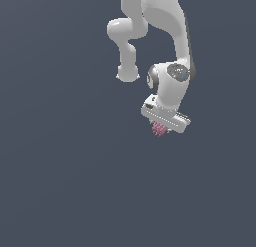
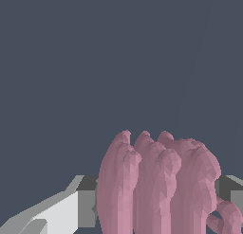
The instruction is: Pick up the object and move it to a goal position.
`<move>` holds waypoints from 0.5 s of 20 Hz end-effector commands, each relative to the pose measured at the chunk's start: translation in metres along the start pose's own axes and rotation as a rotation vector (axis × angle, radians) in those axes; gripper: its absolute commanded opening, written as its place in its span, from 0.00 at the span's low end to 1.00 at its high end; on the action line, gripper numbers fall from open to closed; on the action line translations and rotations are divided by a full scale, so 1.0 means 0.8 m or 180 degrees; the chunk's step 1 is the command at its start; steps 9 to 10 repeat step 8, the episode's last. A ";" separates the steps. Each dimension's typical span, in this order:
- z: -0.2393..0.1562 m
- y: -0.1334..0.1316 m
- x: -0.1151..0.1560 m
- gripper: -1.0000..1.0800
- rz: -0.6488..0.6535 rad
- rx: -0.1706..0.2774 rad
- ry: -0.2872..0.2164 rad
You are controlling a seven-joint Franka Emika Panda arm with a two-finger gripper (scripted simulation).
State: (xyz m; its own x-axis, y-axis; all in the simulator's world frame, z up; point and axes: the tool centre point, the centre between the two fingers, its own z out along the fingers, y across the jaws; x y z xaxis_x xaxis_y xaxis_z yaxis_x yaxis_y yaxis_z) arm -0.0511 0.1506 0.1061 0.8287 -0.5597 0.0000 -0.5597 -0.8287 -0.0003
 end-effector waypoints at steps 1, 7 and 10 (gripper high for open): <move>-0.003 -0.006 -0.010 0.00 0.0006 -0.0001 0.0000; -0.005 -0.009 -0.013 0.00 0.0006 -0.0001 0.0000; -0.004 -0.009 -0.012 0.00 0.0006 -0.0001 0.0000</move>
